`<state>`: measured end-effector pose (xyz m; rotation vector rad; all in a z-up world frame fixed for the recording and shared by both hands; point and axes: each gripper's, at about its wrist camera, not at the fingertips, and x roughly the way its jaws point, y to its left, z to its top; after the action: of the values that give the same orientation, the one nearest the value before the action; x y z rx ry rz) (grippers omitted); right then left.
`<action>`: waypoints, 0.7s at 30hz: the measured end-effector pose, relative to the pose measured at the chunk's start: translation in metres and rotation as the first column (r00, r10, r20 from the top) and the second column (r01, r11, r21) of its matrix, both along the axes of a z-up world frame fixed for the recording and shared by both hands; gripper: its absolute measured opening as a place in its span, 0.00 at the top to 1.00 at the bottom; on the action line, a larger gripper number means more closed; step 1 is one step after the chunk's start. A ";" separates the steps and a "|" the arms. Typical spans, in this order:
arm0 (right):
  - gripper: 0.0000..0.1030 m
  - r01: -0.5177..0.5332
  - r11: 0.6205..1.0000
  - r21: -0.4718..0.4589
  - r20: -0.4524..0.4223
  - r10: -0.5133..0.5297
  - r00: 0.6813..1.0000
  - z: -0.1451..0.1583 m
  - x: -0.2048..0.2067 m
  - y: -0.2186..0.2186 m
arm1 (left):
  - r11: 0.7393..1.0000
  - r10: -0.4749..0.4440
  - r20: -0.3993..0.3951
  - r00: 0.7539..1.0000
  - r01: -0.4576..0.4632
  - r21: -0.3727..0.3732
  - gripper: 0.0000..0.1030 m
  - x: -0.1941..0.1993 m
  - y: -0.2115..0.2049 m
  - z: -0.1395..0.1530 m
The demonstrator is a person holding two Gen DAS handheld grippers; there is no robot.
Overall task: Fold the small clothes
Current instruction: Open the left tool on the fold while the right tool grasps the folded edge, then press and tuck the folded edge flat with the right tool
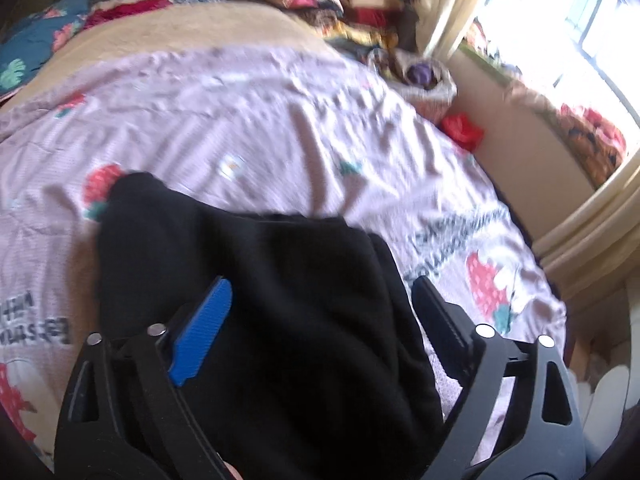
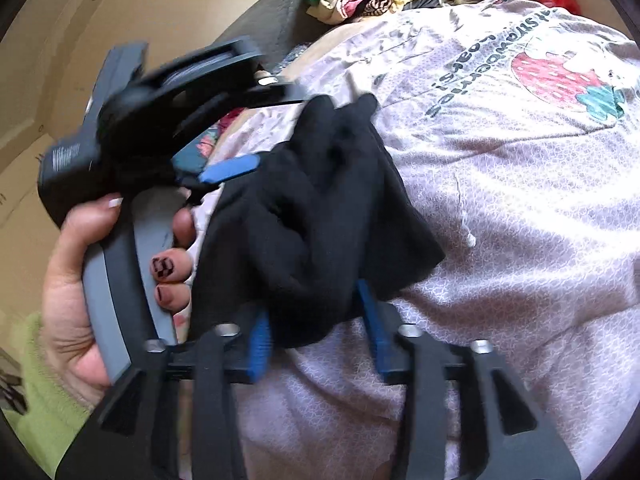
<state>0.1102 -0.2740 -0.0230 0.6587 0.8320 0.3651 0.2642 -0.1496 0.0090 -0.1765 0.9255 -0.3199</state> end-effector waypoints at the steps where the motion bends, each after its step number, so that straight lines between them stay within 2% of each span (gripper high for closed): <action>1: 0.32 0.019 1.000 0.005 0.004 -0.020 1.000 0.004 -0.001 -0.007 | 1.000 0.018 0.022 1.000 -0.018 0.003 0.17 -0.004 0.011 0.005; 4: 0.31 0.044 0.999 0.013 0.027 -0.044 0.999 0.020 0.009 -0.027 | 0.996 0.081 0.061 0.995 -0.082 0.026 0.15 -0.015 0.045 0.011; 6: 0.31 0.057 0.998 -0.030 0.028 -0.056 0.998 0.032 0.024 -0.033 | 0.992 0.116 0.062 0.991 -0.119 0.046 0.15 -0.023 0.067 0.006; 10: 0.31 -0.002 0.990 -0.142 -0.006 0.001 1.000 0.049 0.076 -0.023 | 0.986 0.149 0.039 0.988 -0.152 0.071 0.15 -0.041 0.094 -0.014; 15: 0.31 -0.059 0.948 -0.312 -0.103 0.028 0.994 0.029 0.131 0.007 | 0.991 0.124 0.012 0.992 -0.124 0.055 0.15 -0.054 0.102 -0.029; 18: 0.31 -0.082 0.924 -0.372 -0.140 0.031 0.990 0.017 0.154 0.015 | 0.994 0.099 0.001 0.995 -0.099 0.042 0.15 -0.060 0.101 -0.035; 20: 0.44 -0.091 0.906 -0.412 -0.156 0.028 0.987 0.014 0.161 0.021 | 0.996 0.086 -0.002 0.996 -0.086 0.036 0.15 -0.062 0.098 -0.039; 21: 0.58 -0.102 0.904 -0.415 -0.156 0.039 0.987 0.014 0.163 0.024 | 0.996 0.082 0.000 0.997 -0.082 0.036 0.15 -0.063 0.096 -0.039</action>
<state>0.2730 -0.2500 -0.0088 0.2509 1.0375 0.1920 0.2016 -0.0535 -0.0303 -0.1814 0.9223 -0.2272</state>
